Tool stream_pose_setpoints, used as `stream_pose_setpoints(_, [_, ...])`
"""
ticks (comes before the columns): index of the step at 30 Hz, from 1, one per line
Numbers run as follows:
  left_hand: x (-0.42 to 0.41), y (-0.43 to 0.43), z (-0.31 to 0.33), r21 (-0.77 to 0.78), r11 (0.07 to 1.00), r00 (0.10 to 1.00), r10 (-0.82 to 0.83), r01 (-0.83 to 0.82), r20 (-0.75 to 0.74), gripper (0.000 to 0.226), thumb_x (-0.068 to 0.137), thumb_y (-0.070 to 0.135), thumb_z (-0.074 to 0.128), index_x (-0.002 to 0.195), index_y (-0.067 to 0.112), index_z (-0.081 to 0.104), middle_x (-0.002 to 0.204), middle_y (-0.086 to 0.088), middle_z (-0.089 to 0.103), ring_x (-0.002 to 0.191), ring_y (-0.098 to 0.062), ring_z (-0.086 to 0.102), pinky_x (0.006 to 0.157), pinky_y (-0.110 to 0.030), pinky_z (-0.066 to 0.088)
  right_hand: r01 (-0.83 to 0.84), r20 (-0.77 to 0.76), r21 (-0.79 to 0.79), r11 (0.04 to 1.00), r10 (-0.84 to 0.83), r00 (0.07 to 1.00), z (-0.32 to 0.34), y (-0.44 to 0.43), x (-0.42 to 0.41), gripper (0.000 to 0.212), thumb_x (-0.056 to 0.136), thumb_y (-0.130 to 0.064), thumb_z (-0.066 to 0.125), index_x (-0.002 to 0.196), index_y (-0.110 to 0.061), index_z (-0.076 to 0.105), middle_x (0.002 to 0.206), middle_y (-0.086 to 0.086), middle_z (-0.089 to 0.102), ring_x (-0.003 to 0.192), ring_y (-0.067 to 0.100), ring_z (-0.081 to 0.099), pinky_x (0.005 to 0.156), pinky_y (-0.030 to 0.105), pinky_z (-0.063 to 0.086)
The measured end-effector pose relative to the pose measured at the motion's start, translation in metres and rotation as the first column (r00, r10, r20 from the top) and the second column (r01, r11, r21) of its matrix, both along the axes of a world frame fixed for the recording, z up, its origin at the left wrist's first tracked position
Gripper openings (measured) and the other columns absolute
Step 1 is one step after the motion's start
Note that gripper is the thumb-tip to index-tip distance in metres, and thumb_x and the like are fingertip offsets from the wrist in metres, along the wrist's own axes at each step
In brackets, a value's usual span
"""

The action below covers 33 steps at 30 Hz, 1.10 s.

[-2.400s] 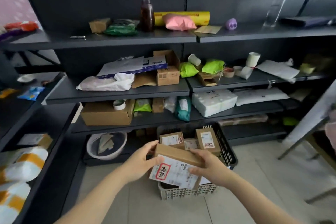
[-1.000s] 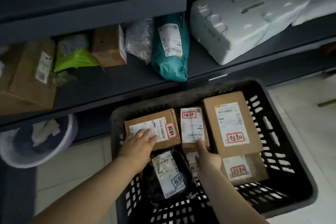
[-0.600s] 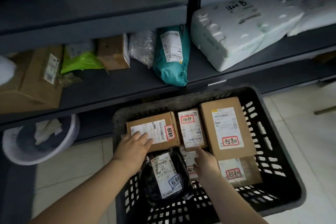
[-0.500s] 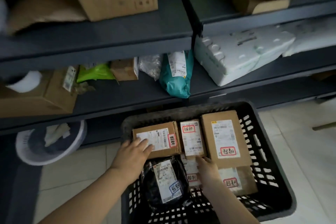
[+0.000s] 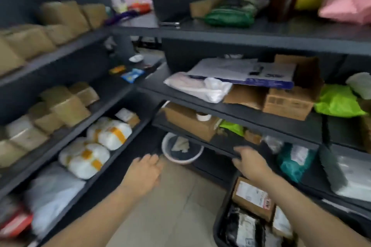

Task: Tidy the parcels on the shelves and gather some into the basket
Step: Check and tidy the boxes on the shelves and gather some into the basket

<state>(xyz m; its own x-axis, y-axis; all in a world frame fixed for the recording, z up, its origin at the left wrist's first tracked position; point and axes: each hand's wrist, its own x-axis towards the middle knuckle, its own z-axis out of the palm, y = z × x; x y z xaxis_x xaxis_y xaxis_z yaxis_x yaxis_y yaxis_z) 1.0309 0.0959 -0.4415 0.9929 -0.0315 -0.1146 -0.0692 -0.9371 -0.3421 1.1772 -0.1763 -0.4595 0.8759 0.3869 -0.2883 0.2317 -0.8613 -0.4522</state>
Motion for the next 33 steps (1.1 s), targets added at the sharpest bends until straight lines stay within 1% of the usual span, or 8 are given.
stream_pose_setpoints(3, [-0.078, 0.043, 0.043, 0.001, 0.98, 0.98, 0.198, -0.198, 0.034, 0.052, 0.043, 0.038, 0.089, 0.088, 0.018, 0.072, 0.074, 0.0, 0.061, 0.064, -0.022, 0.061, 0.048, -0.032, 0.047, -0.238, 0.125, -0.013, 0.971, 0.238, 0.963, 0.06, 0.078, -0.018, 0.026, 0.093, -0.026, 0.052, 0.116, -0.014, 0.058, 0.117, 0.012, 0.058, 0.108, 0.03, 0.057, 0.08, 0.031, 0.046])
stream_pose_setpoints(4, [-0.108, 0.055, 0.061, 0.004, 0.96, 0.959, 0.281, -0.282, 0.042, 0.052, 0.047, 0.039, 0.088, 0.091, 0.018, 0.072, 0.076, -0.001, 0.062, 0.067, -0.022, 0.062, 0.05, -0.032, 0.047, -0.333, 0.176, -0.022, 0.943, 0.331, 0.927, 0.078, 0.109, -0.029, 0.029, 0.093, -0.026, 0.053, 0.119, -0.014, 0.057, 0.119, 0.011, 0.058, 0.108, 0.029, 0.057, 0.079, 0.031, 0.044])
stream_pose_setpoints(8, [-0.23, 0.099, 0.116, -0.022, 0.793, 0.785, 0.606, -0.608, 0.126, 0.044, 0.091, 0.04, 0.05, 0.131, 0.02, 0.046, 0.124, -0.002, 0.051, 0.114, -0.025, 0.05, 0.085, -0.038, 0.042, -0.628, 0.339, -0.038, 0.777, 0.601, 0.724, 0.14, 0.223, -0.107, 0.048, 0.094, -0.028, 0.052, 0.14, -0.015, 0.042, 0.139, 0.007, 0.046, 0.124, 0.027, 0.046, 0.098, 0.036, 0.043])
stream_pose_setpoints(10, [-0.287, 0.116, 0.138, -0.013, 0.719, 0.704, 0.684, -0.695, 0.19, 0.048, 0.096, 0.039, 0.041, 0.139, 0.021, 0.035, 0.133, -0.002, 0.044, 0.122, -0.025, 0.042, 0.095, -0.038, 0.038, -0.719, 0.373, -0.056, 0.693, 0.682, 0.629, 0.165, 0.269, -0.157, 0.048, 0.095, -0.027, 0.05, 0.141, -0.017, 0.04, 0.141, 0.006, 0.044, 0.125, 0.027, 0.045, 0.098, 0.038, 0.043])
stream_pose_setpoints(13, [-0.375, 0.135, 0.161, -0.025, 0.587, 0.562, 0.785, -0.809, 0.26, 0.05, 0.096, 0.042, 0.042, 0.142, 0.023, 0.034, 0.136, -0.001, 0.042, 0.125, -0.022, 0.041, 0.099, -0.037, 0.039, -0.831, 0.406, -0.082, 0.55, 0.78, 0.477, 0.195, 0.323, -0.24, 0.051, 0.096, -0.025, 0.048, 0.145, -0.018, 0.035, 0.146, 0.004, 0.037, 0.131, 0.026, 0.037, 0.101, 0.036, 0.039])
stream_pose_setpoints(20, [-0.581, 0.166, 0.182, -0.043, 0.356, 0.33, 0.901, -0.934, 0.28, 0.053, 0.097, 0.043, 0.038, 0.146, 0.025, 0.026, 0.144, 0.002, 0.036, 0.131, -0.02, 0.036, 0.104, -0.036, 0.034, -0.955, 0.516, -0.058, 0.292, 0.827, 0.221, 0.226, 0.415, -0.431, 0.041, 0.093, -0.025, 0.055, 0.133, -0.018, 0.048, 0.131, 0.004, 0.05, 0.117, 0.021, 0.05, 0.093, 0.03, 0.044])
stream_pose_setpoints(26, [-0.728, 0.194, 0.186, -0.107, 0.244, 0.205, 0.936, -0.964, 0.287, 0.053, 0.096, 0.045, 0.04, 0.144, 0.026, 0.029, 0.138, 0.003, 0.04, 0.127, -0.018, 0.039, 0.103, -0.034, 0.037, -0.981, 0.467, -0.081, 0.174, 0.876, 0.117, 0.223, 0.475, -0.579, 0.048, 0.096, -0.03, 0.05, 0.141, -0.019, 0.04, 0.14, 0.001, 0.042, 0.123, 0.021, 0.046, 0.099, 0.031, 0.042])
stream_pose_setpoints(33, [-0.832, 0.213, 0.171, -0.165, 0.139, 0.092, 0.96, -0.976, 0.264, 0.052, 0.095, 0.045, 0.043, 0.142, 0.026, 0.035, 0.137, 0.003, 0.044, 0.126, -0.018, 0.042, 0.1, -0.034, 0.038, -0.992, 0.342, -0.103, 0.073, 0.939, 0.034, 0.202, 0.522, -0.69, 0.046, 0.096, -0.028, 0.051, 0.139, -0.015, 0.041, 0.137, 0.005, 0.046, 0.122, 0.022, 0.046, 0.1, 0.031, 0.041])
